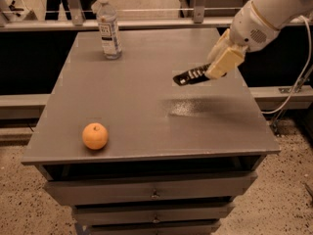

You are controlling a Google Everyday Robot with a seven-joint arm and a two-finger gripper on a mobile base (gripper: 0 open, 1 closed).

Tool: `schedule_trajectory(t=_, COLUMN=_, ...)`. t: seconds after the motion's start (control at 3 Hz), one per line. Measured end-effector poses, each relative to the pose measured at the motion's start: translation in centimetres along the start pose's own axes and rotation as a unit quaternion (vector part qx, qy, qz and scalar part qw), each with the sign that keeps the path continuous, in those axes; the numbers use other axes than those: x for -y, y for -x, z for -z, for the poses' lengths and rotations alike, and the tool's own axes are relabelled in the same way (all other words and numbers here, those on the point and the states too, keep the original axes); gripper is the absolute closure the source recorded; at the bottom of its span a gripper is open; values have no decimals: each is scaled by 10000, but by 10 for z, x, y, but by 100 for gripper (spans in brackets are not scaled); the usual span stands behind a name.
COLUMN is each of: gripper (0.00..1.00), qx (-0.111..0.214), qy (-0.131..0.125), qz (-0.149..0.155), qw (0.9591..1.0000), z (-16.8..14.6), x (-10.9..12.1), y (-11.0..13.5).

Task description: Move rxbar chocolate near orange

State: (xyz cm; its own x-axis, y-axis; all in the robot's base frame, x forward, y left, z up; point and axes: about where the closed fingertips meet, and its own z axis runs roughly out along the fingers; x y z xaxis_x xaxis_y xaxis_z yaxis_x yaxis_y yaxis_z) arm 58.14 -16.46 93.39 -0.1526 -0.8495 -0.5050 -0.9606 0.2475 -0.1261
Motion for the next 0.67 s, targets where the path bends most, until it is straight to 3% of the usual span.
schedule_trajectory(t=0.33, gripper=100, qx=112, qy=348, qz=-91, qw=9993, z=1, x=-64, y=-6)
schedule_trajectory(t=0.67, gripper=100, qx=155, qy=361, qz=-95, qw=9992, z=-1, x=-65, y=-5)
